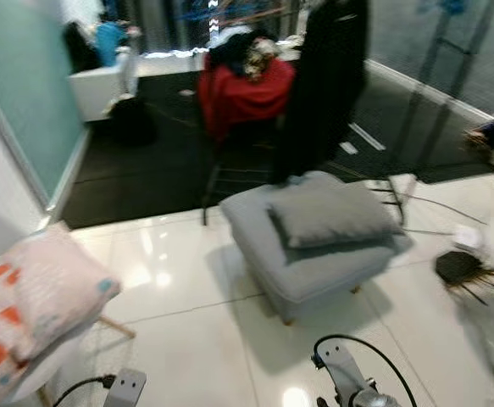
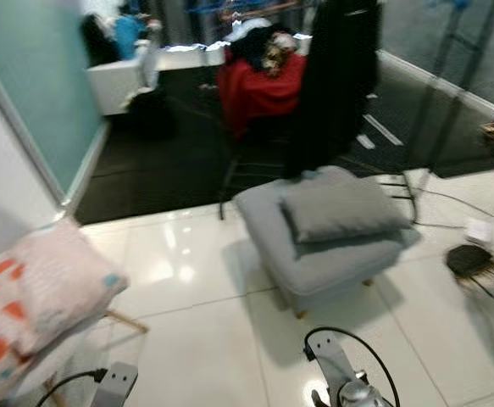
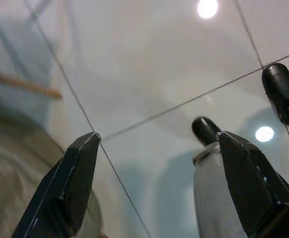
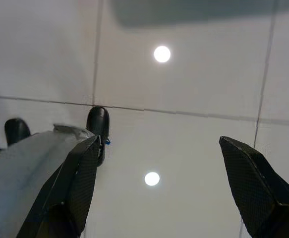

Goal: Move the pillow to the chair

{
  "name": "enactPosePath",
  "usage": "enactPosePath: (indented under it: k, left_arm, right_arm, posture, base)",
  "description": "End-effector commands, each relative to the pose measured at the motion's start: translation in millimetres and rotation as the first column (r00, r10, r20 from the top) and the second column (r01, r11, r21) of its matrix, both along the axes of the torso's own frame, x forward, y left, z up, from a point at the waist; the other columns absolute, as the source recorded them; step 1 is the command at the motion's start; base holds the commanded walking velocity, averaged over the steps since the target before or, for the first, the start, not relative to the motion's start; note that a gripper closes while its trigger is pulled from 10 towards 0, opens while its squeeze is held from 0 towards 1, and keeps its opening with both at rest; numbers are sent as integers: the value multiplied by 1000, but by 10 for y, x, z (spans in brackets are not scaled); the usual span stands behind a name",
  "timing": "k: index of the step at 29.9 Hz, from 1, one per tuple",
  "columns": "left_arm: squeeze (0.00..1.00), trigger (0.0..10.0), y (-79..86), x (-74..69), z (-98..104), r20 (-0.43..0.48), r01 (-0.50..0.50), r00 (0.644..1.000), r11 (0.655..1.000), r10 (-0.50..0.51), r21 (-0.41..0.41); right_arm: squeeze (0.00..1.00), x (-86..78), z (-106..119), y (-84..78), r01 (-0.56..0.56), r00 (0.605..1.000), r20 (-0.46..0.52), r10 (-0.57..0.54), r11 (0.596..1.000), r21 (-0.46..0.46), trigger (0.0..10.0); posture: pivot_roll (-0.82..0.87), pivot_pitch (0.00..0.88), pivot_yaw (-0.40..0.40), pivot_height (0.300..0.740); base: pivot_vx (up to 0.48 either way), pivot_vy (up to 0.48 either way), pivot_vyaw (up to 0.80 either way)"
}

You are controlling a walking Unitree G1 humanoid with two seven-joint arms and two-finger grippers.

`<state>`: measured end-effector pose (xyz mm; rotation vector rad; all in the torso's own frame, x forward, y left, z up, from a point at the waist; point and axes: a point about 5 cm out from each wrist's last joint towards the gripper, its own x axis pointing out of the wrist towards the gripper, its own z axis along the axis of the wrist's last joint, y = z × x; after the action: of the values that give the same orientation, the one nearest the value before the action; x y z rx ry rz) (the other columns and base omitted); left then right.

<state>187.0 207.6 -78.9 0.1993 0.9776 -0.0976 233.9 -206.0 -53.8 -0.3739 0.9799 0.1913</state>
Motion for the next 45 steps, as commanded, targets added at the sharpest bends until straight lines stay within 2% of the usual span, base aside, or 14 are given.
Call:
enactPosePath:
  k: [1,11,30,36,45]
  left_arm:
    - [0,10000,56,-2,11,7,18,1000,999,-18,35]
    - [0,10000,49,21,24,26,35,999,998,-36,46]
    - [0,10000,11,7,17,38,-18,999,999,20,-48]
    - [0,10000,12,1,13,36,-27,999,998,29,-54]
    - [0,10000,10,-10,8,35,-28,999,998,30,-54]
  right_arm:
    - [0,-16,-12,7,8,1000,-5,-8,1000,1,10000]
    - [0,-7,-6,-4,28,1000,11,-28,1000,-6,10000]
    - [0,-3,-2,-5,49,998,33,-49,999,5,10000]
    - [0,-1,-1,0,61,997,48,-62,998,17,10000]
    - [0,-13,-7,-2,58,997,49,-59,998,15,10000]
  posture:
    - [-207,28,45,731]
    - [-208,29,42,731]
    - [-209,28,43,731]
    - [-210,26,43,731]
    - [-210,10,45,731]
  base:
    - [0,0,-725]
    - [0,0,-725]
    - [0,0,-725]
    - [0,0,0]
    - [327,0,0]
